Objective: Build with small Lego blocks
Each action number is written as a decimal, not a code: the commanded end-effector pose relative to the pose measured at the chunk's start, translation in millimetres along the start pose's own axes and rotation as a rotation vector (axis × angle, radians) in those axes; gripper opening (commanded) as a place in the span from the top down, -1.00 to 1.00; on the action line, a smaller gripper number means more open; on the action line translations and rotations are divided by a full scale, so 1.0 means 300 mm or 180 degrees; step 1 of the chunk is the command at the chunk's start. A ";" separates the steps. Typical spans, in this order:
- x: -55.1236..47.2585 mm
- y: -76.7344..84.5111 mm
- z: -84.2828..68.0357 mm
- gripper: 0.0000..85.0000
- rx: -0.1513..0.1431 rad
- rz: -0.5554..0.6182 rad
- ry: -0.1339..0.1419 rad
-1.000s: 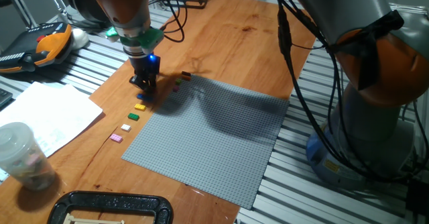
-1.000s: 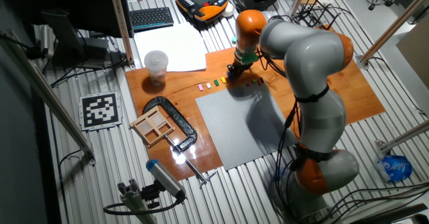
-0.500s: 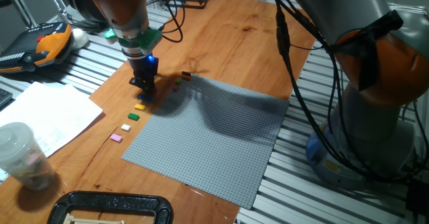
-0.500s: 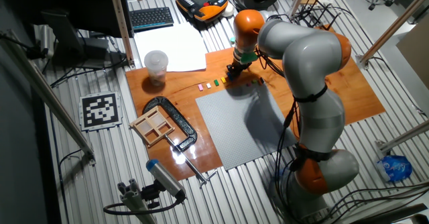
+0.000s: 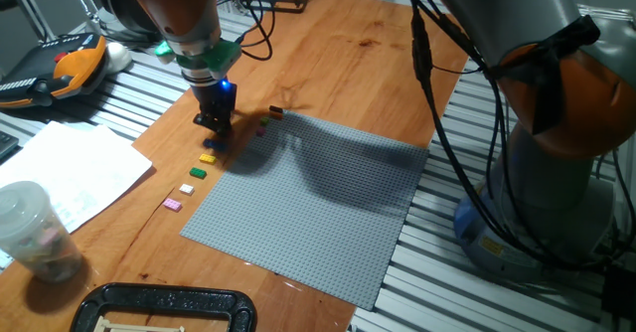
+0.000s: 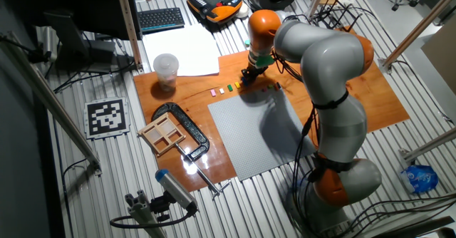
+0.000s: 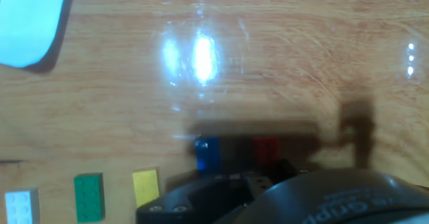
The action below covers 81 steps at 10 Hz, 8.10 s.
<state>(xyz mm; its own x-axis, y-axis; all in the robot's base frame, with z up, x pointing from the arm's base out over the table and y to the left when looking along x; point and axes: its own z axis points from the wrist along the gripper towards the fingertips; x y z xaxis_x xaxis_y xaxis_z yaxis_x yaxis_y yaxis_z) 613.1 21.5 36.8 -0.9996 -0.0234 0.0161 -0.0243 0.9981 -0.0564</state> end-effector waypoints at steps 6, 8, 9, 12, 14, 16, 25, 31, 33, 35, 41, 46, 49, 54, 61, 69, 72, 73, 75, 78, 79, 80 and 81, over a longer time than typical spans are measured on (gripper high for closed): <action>0.080 -0.015 -0.028 1.00 -0.0009 0.0037 -0.0029; 0.103 -0.019 -0.020 1.00 -0.0028 0.0041 -0.0054; 0.115 -0.017 -0.016 1.00 -0.0033 0.0041 -0.0059; 0.133 -0.011 -0.021 1.00 -0.0068 0.0085 -0.0049; 0.136 -0.003 -0.024 1.00 -0.0063 0.0115 -0.0069; 0.133 -0.002 -0.023 1.00 -0.0054 0.0114 -0.0044; 0.149 -0.016 -0.030 1.00 -0.0018 0.0051 -0.0078; 0.196 -0.024 0.001 1.00 -0.0037 0.0032 -0.0108; 0.210 -0.012 0.008 1.00 -0.0047 0.0052 -0.0123; 0.222 -0.008 0.009 1.00 -0.0042 0.0056 -0.0123; 0.231 -0.018 0.016 1.00 -0.0047 0.0066 -0.0137; 0.245 -0.014 0.021 1.00 -0.0057 0.0081 -0.0137; 0.253 -0.010 0.028 1.00 -0.0057 0.0081 -0.0137; 0.261 -0.006 0.040 1.00 -0.0077 0.0071 -0.0128; 0.261 -0.021 0.056 1.00 -0.0081 0.0067 -0.0162; 0.264 -0.010 0.070 1.00 -0.0096 0.0077 -0.0182; 0.259 -0.008 0.075 1.00 -0.0110 0.0072 -0.0182; 0.256 -0.008 0.081 1.00 -0.0115 0.0067 -0.0182; 0.260 -0.010 0.078 1.00 -0.0105 0.0067 -0.0177; 0.262 -0.009 0.076 1.00 -0.0106 0.0077 -0.0177; 0.264 -0.009 0.076 1.00 -0.0076 0.0067 -0.0186; 0.265 -0.007 0.079 1.00 -0.0071 0.0067 -0.0201; 0.265 -0.007 0.080 1.00 -0.0076 0.0067 -0.0196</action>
<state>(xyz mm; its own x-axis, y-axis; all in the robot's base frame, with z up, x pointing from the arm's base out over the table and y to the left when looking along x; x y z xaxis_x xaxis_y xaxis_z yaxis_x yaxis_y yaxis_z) 534.5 16.2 15.3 -0.9988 -0.0047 -0.0486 -0.0031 0.9995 -0.0324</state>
